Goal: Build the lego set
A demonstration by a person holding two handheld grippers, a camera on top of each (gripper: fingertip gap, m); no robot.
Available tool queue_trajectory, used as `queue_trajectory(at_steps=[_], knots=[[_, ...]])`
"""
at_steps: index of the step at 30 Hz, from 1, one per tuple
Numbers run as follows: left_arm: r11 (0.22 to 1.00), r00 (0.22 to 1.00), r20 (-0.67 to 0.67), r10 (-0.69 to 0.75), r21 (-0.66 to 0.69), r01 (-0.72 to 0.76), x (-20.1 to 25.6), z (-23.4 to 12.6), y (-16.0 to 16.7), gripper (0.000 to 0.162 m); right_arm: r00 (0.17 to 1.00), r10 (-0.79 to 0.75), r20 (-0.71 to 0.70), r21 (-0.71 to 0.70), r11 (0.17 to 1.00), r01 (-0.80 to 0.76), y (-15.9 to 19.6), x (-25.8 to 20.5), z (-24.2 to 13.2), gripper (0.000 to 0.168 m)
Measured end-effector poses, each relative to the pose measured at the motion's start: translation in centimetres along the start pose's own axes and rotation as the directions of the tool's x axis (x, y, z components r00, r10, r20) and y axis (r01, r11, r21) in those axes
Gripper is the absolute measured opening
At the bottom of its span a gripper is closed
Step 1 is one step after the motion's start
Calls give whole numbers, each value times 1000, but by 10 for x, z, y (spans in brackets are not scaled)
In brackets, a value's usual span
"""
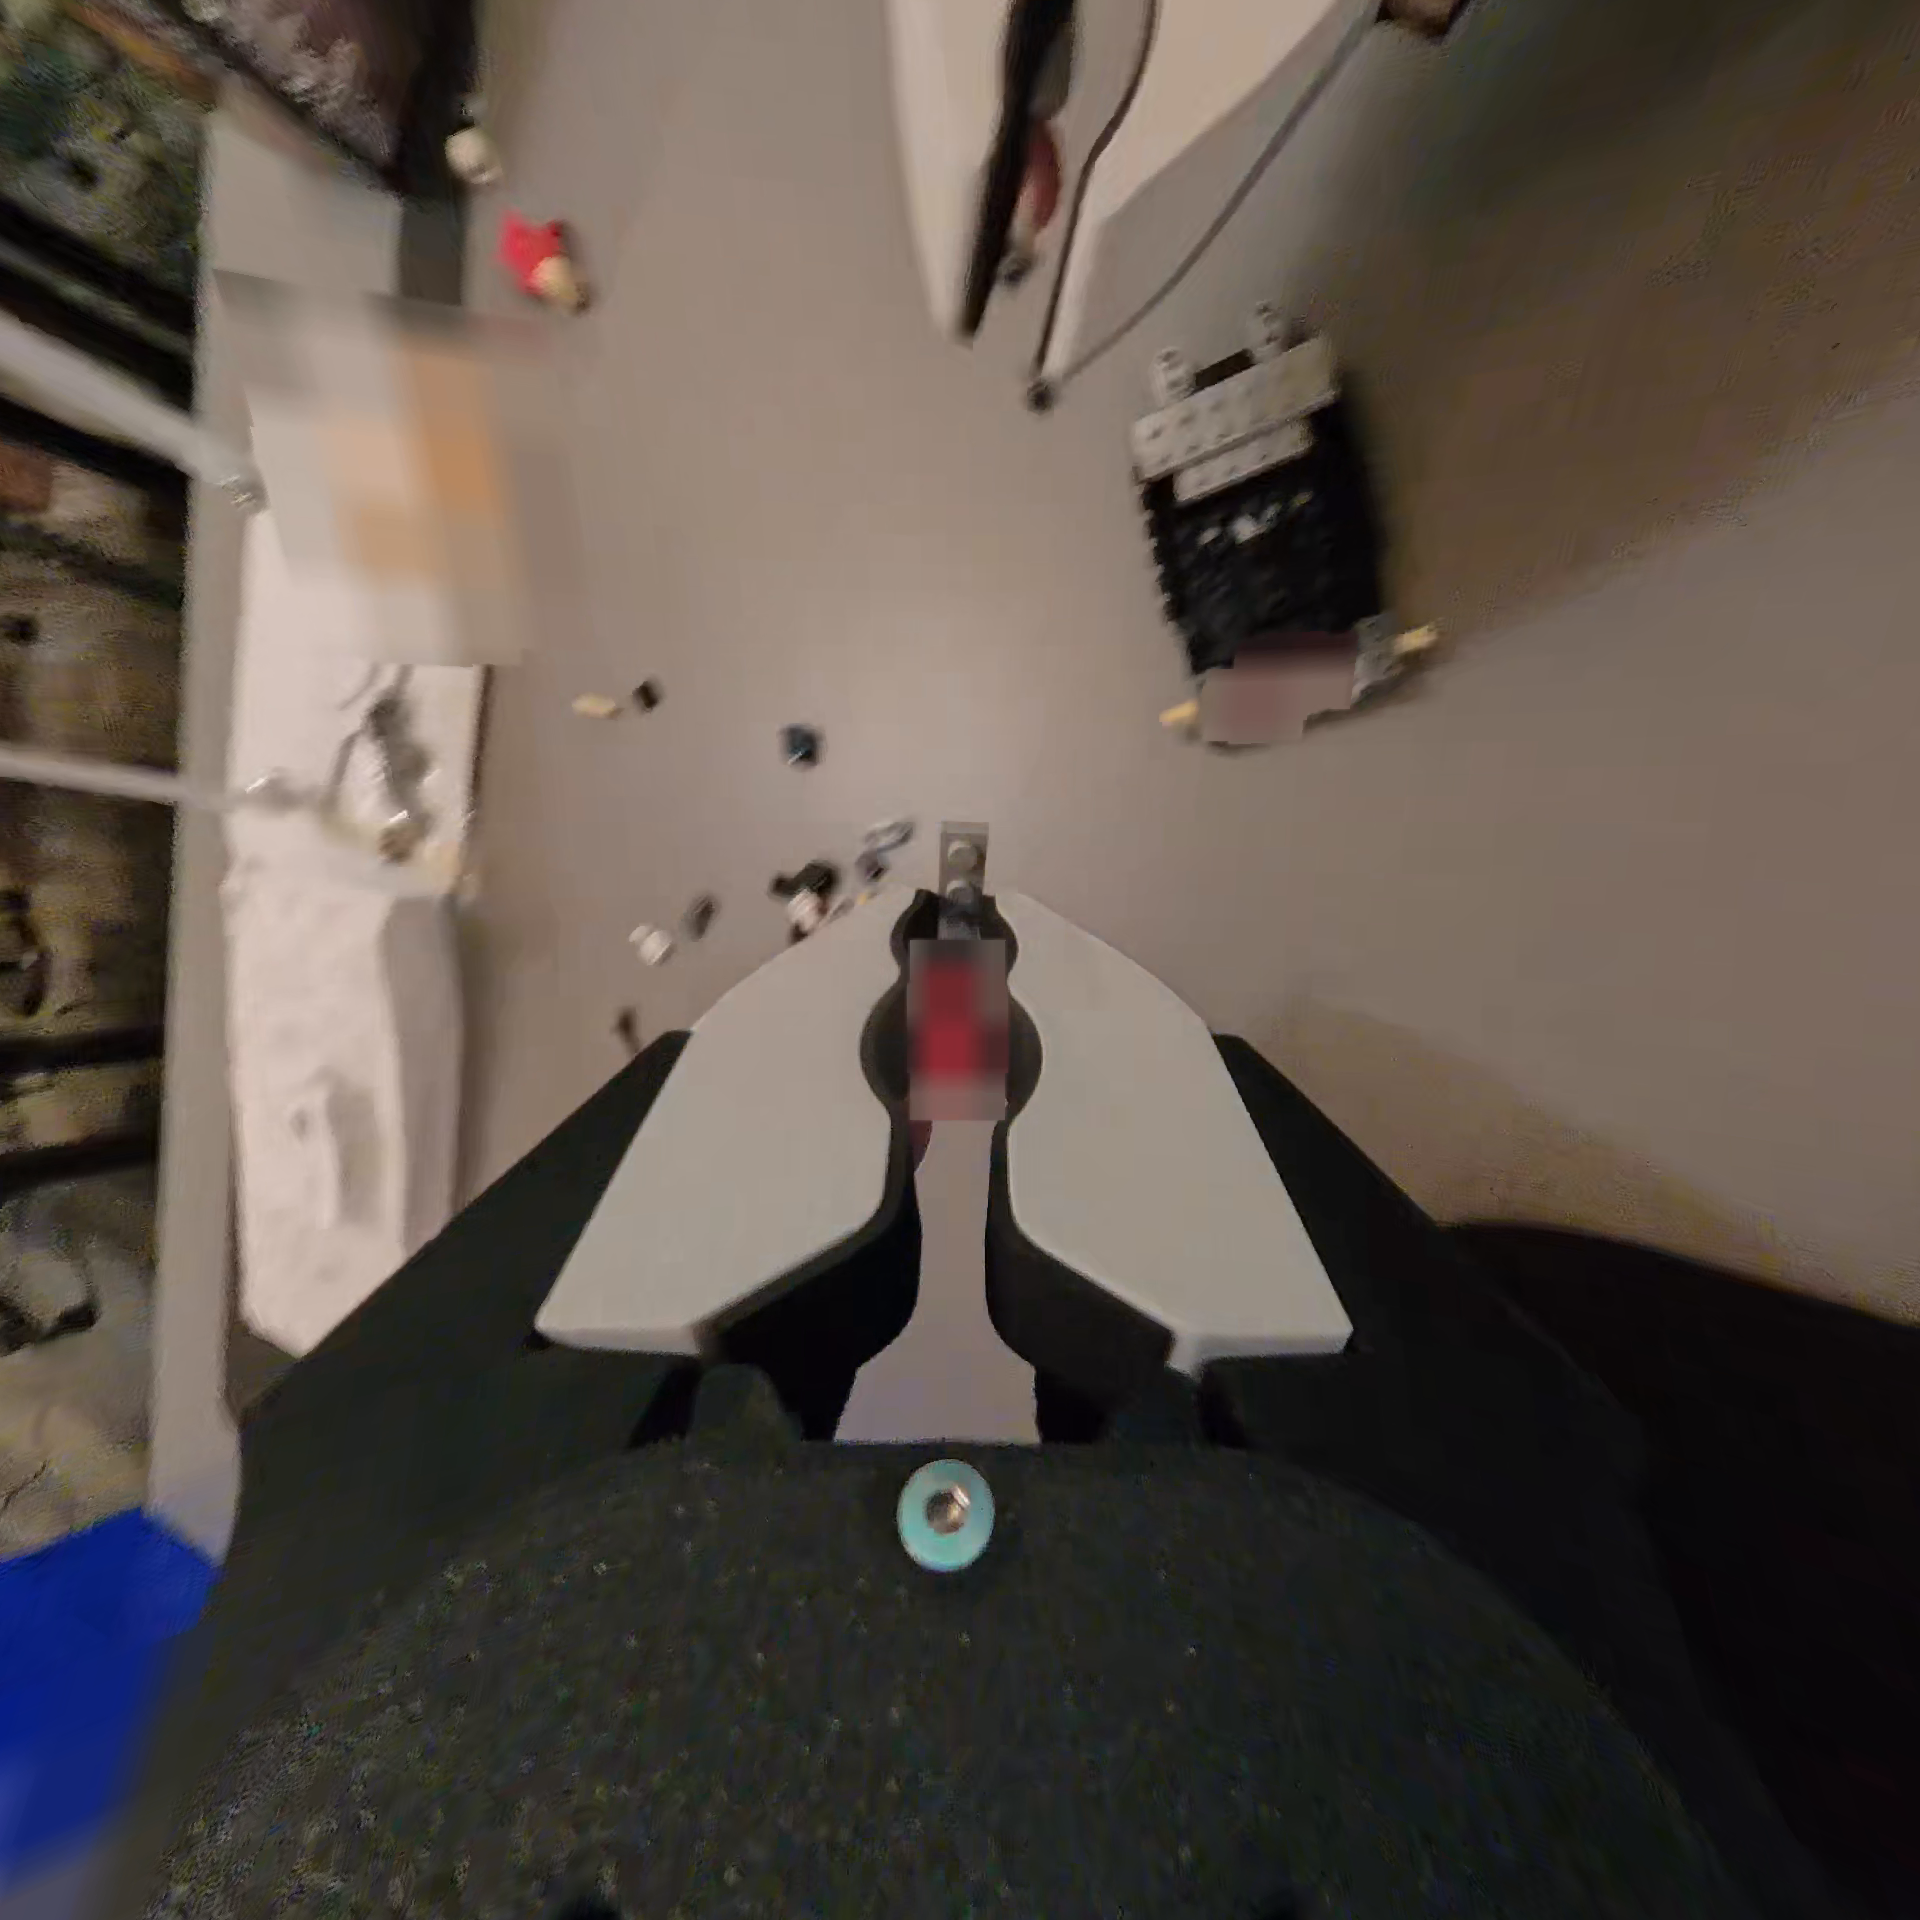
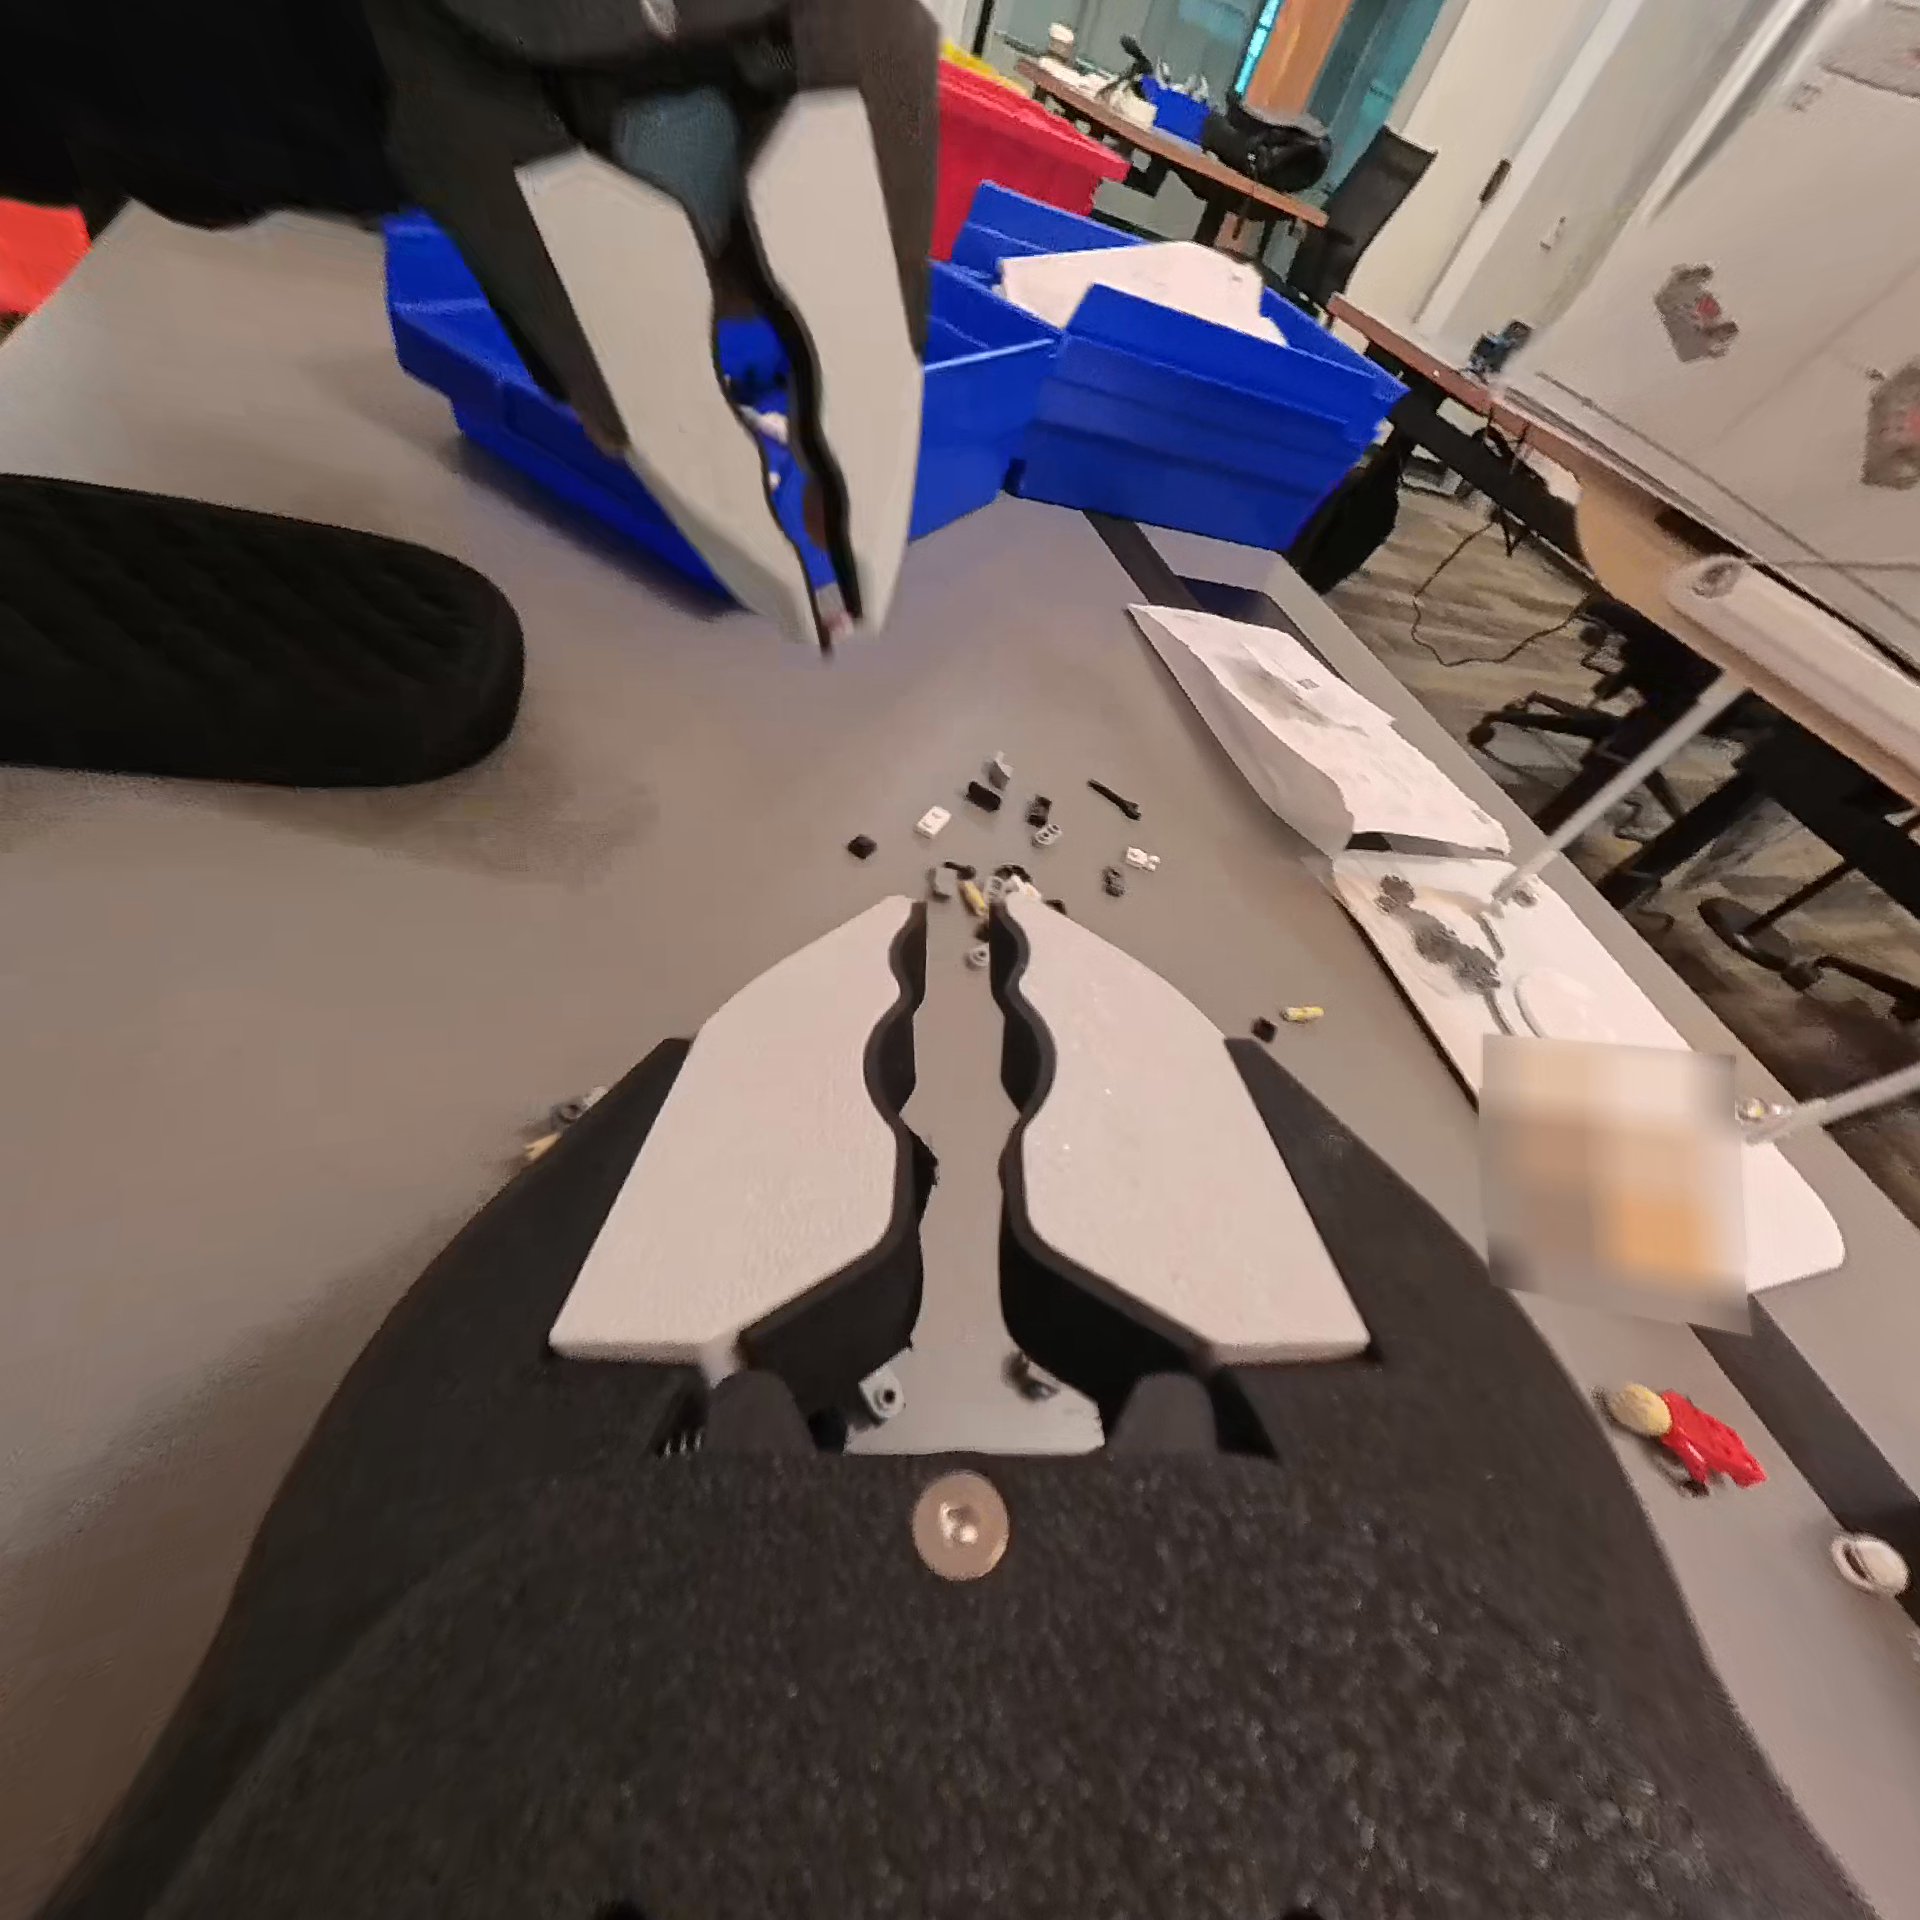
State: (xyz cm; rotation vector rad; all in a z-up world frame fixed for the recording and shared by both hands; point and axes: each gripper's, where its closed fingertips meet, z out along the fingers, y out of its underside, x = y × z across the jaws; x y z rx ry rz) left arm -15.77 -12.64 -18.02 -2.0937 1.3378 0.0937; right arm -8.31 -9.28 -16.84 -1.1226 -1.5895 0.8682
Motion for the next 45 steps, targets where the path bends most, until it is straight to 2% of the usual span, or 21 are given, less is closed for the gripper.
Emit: queue_trajectory(at_steps=[4,9,12,15,20,27,30,35,39,41,45], knots=[[999,994,-101,29,23,-27,24,31,-16,7,996,-52,73,-28,998,54,4,-21,7,13],[996,983,-162,86,47,-79,37,45,-35,7,992,-64,110,-71,995,72,15,-33,16,13],[993,982,-145,117,38,-113,34,50,-39,7,990,-63,124,-78,994,74,18,-34,15,1],[993,983,-149,107,58,-99,31,51,-41,7,992,-48,120,-74,996,57,19,-31,14,0],[993,984,-149,102,76,-91,31,48,-40,7,990,-36,139,-60,997,45,17,-33,15,11],[990,981,-148,126,75,-116,35,46,-35,7,990,-67,124,-54,996,74,15,-36,20,7],[990,980,-157,123,92,-110,37,43,-38,7,989,-66,133,-47,996,73,12,-37,20,15],[986,978,-153,142,107,-127,41,42,-41,7,986,-87,141,-29,995,92,11,-42,20,8],[977,988,-112,107,194,-84,33,33,-48,7,989,-15,147,31,999,10,4,-34,14,8],[971,994,-81,75,233,-55,26,28,-47,20,987,32,156,66,997,-42,1,-29,10,8],[968,996,-82,23,251,-2,22,23,-35,34,980,85,180,130,985,-109,-8,-27,6,7]])
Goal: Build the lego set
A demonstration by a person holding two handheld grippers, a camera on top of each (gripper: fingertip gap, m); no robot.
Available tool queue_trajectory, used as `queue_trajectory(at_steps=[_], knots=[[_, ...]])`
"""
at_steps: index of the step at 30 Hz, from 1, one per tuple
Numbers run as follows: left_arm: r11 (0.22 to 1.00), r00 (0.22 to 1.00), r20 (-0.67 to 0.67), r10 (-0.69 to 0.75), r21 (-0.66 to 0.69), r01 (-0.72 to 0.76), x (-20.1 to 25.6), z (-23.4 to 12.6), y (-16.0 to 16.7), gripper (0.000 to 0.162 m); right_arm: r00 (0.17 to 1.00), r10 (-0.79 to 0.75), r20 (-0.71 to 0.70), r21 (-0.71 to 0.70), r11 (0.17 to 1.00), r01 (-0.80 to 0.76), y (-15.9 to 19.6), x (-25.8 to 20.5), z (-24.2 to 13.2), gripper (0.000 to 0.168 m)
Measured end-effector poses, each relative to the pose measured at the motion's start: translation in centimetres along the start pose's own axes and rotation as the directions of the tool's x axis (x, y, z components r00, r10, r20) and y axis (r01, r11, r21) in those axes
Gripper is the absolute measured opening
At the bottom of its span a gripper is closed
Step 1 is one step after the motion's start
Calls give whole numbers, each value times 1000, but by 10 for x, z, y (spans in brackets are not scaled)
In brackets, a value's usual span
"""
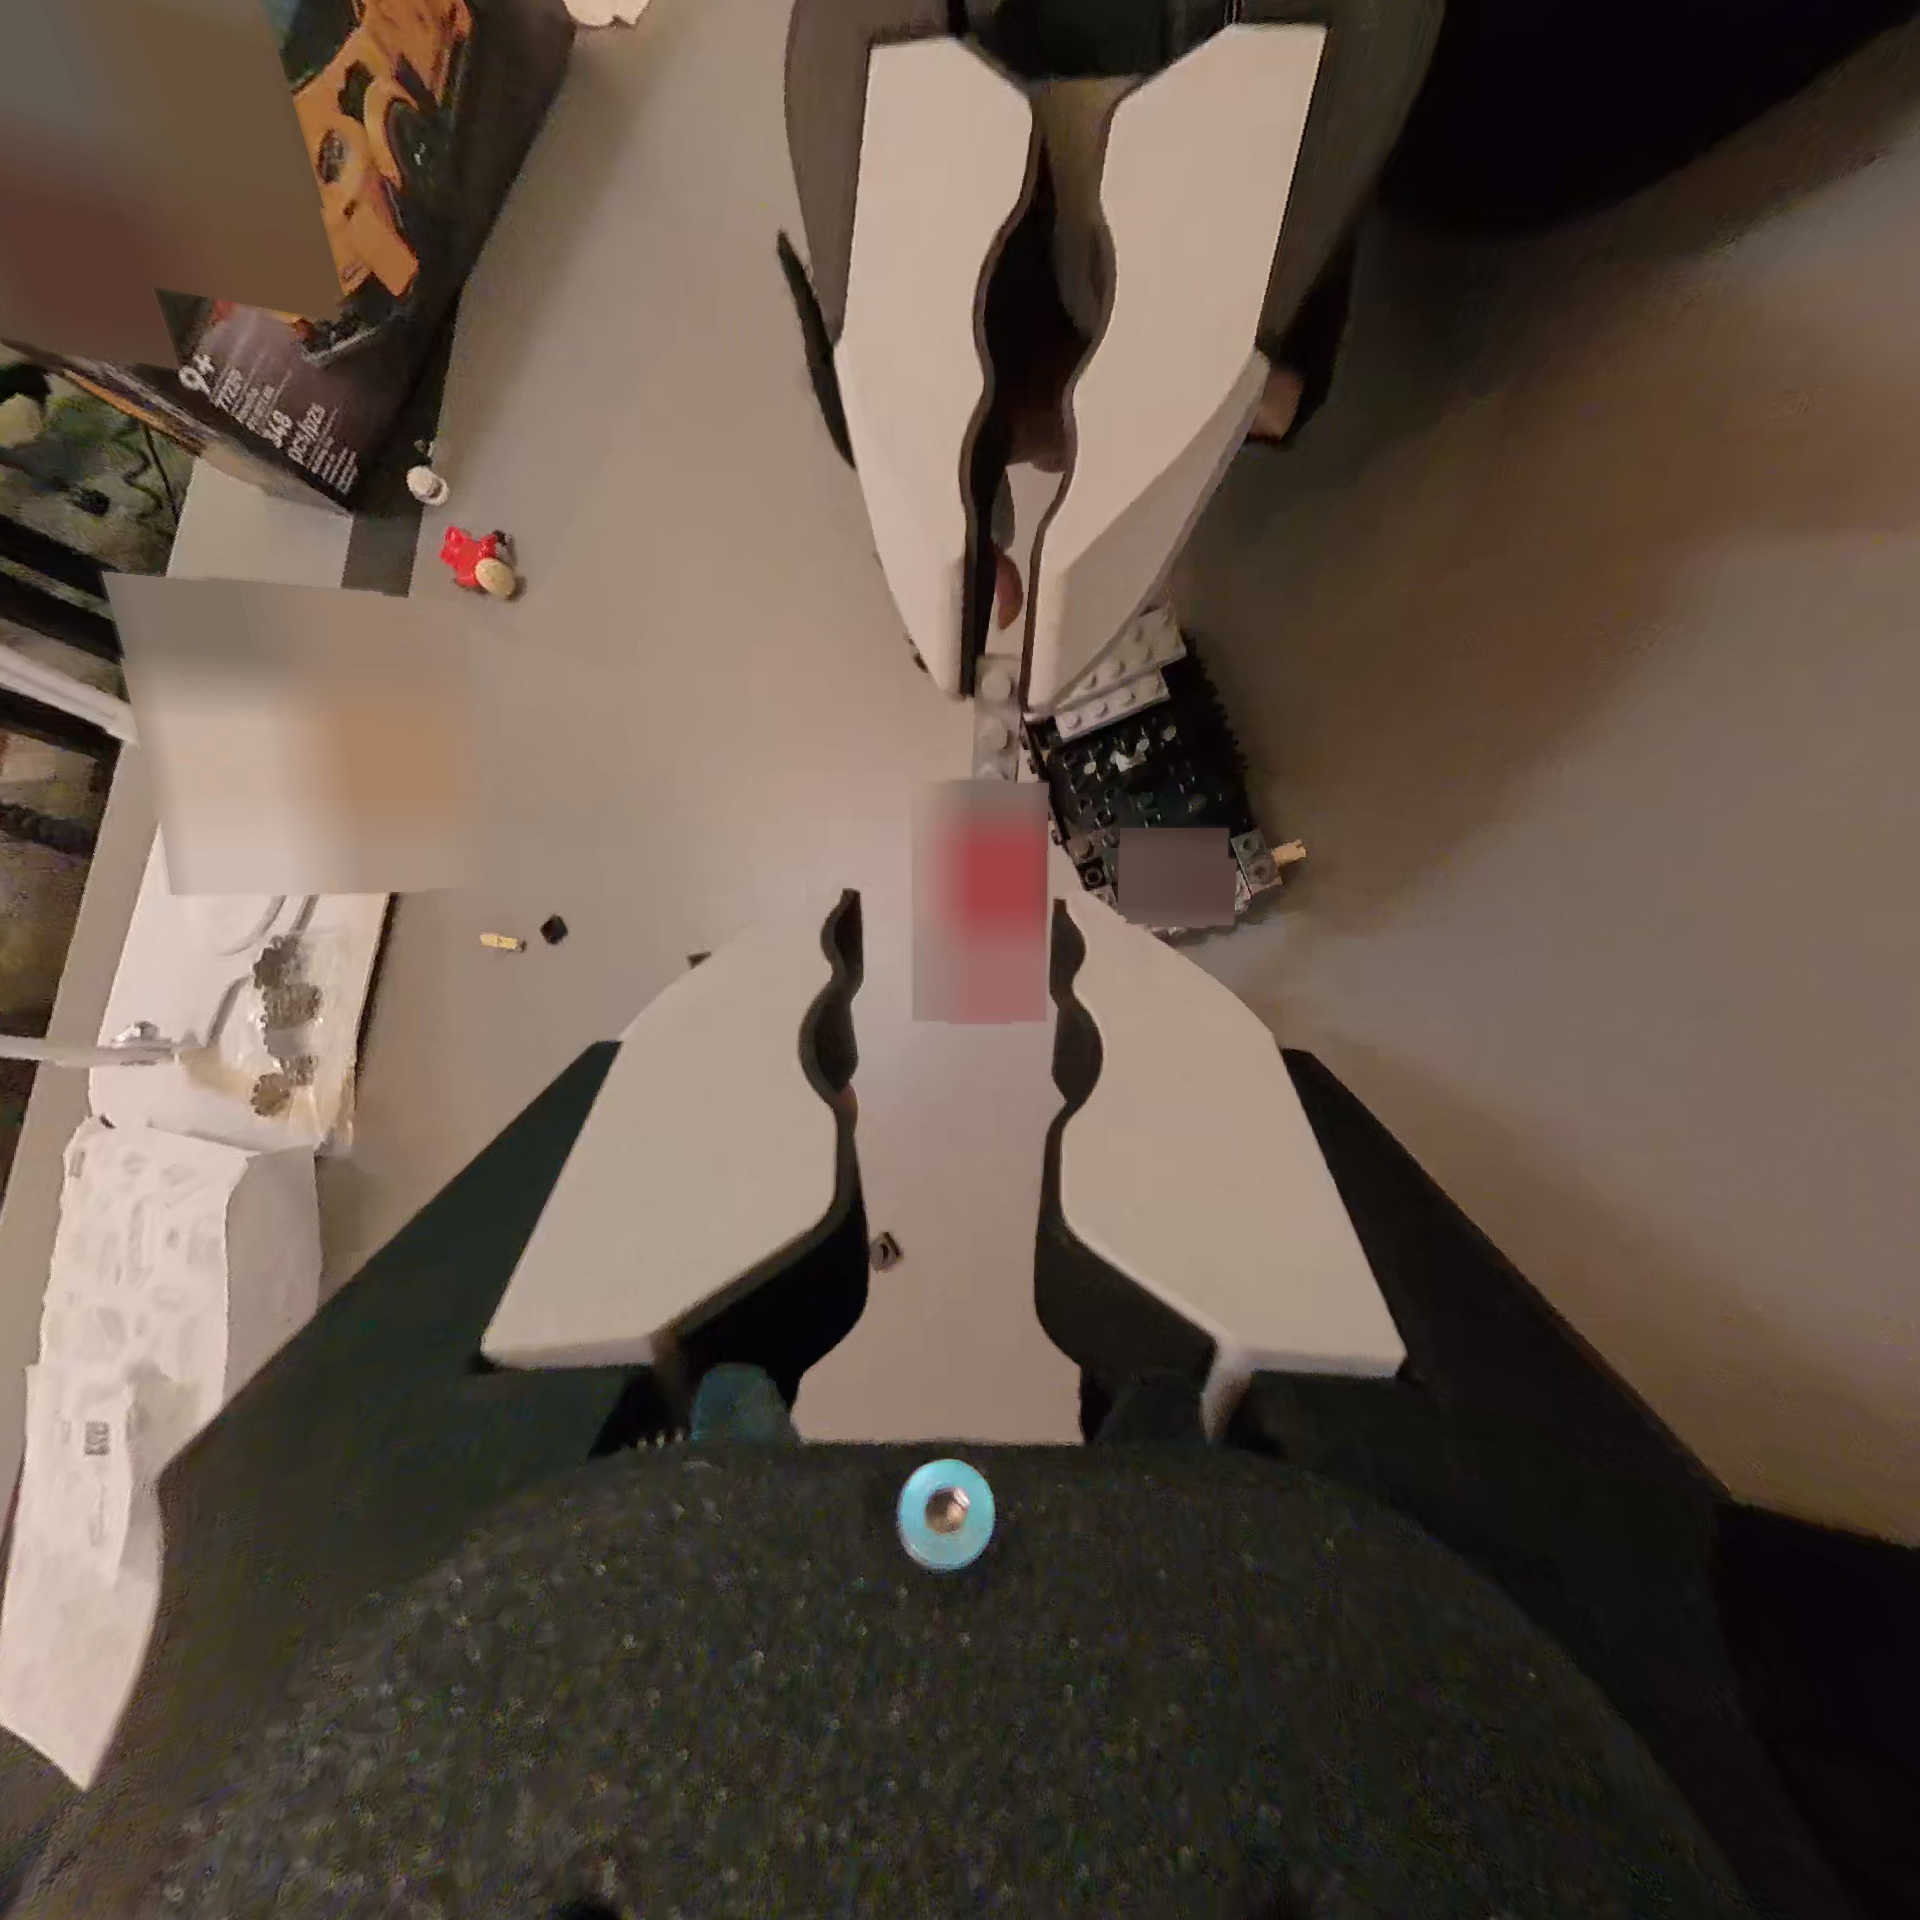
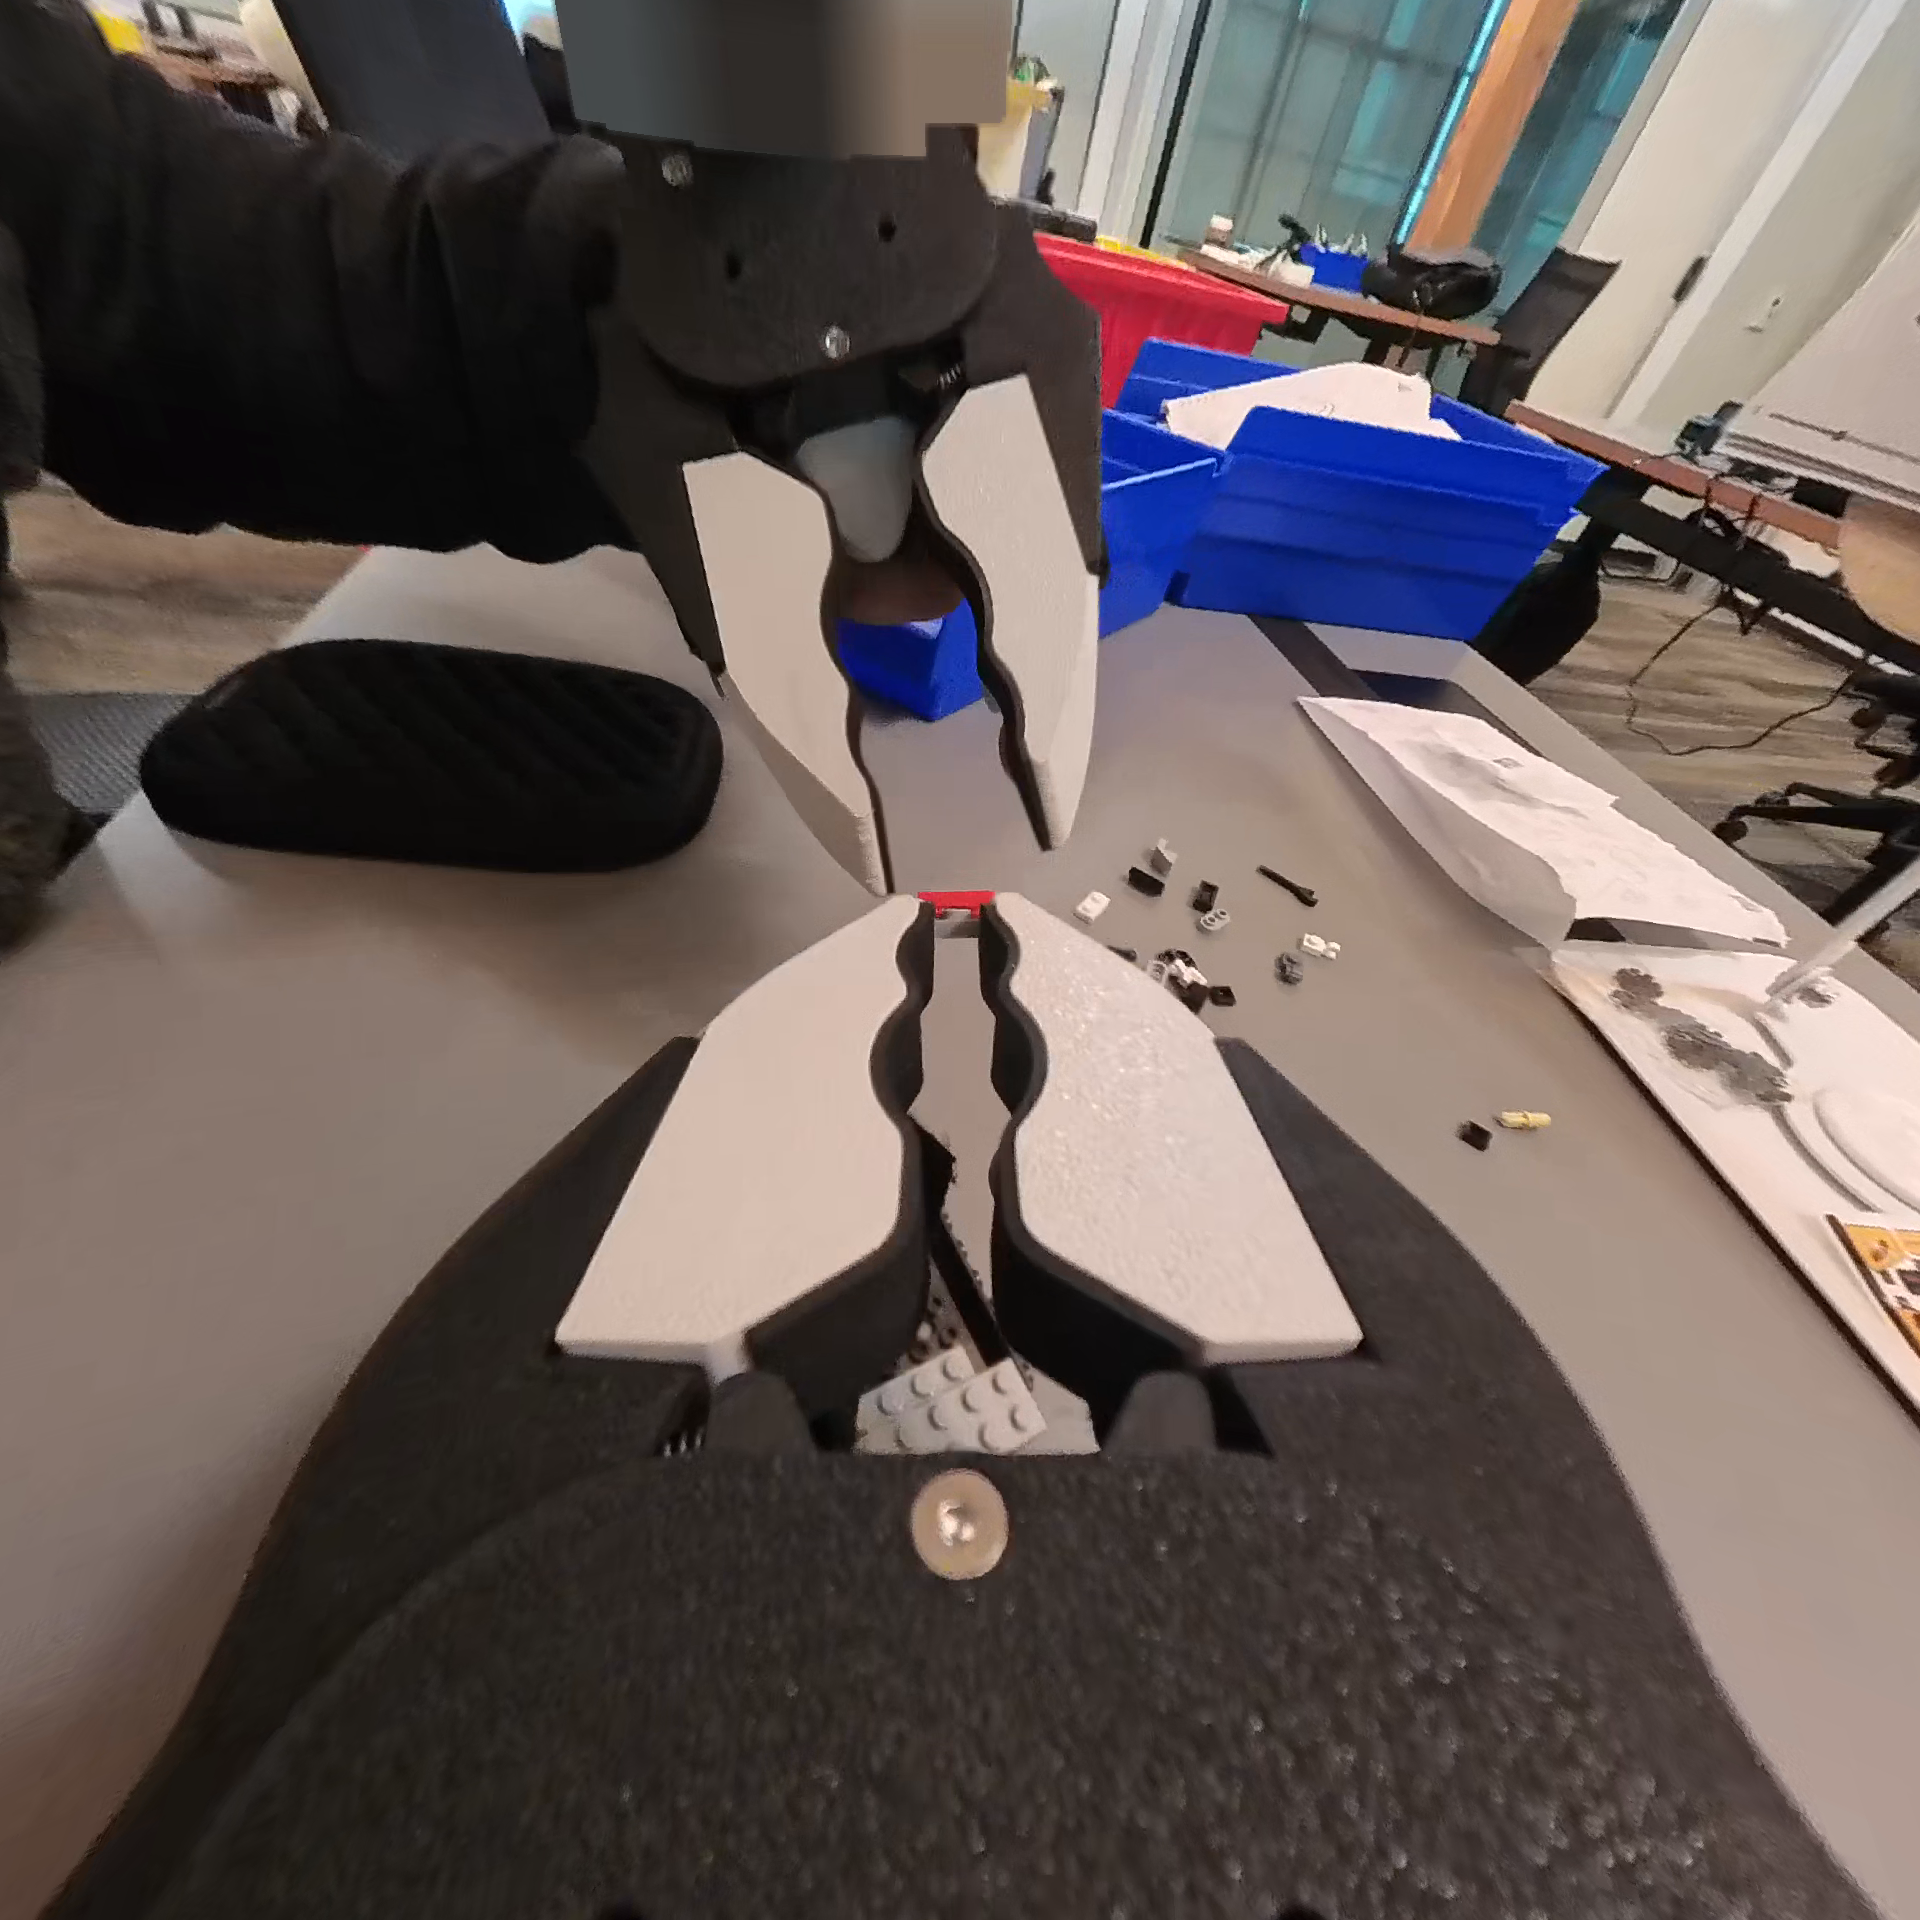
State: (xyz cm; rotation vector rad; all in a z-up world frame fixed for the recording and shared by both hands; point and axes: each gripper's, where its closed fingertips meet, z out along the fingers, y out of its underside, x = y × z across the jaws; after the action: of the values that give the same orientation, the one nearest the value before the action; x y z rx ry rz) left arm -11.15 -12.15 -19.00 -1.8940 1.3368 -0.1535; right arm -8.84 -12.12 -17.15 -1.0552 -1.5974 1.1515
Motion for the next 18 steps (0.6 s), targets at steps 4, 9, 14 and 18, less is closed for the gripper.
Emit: queue_trajectory(at_steps=[4,9,14,18], knots=[[1000,999,-32,12,-27,-13,10,6,10,25,1000,7,11,7,1000,-7,0,-3,2,7],[1000,1000,-25,-3,3,3,8,4,8,16,1000,12,19,-14,1000,-11,4,-3,2,7],[987,990,-62,-128,93,134,4,-13,4,16,1000,-17,17,-45,999,18,9,-4,3,8],[983,978,157,-141,-92,156,-26,-64,47,16,997,-24,-71,-72,997,19,12,16,-7,7]])
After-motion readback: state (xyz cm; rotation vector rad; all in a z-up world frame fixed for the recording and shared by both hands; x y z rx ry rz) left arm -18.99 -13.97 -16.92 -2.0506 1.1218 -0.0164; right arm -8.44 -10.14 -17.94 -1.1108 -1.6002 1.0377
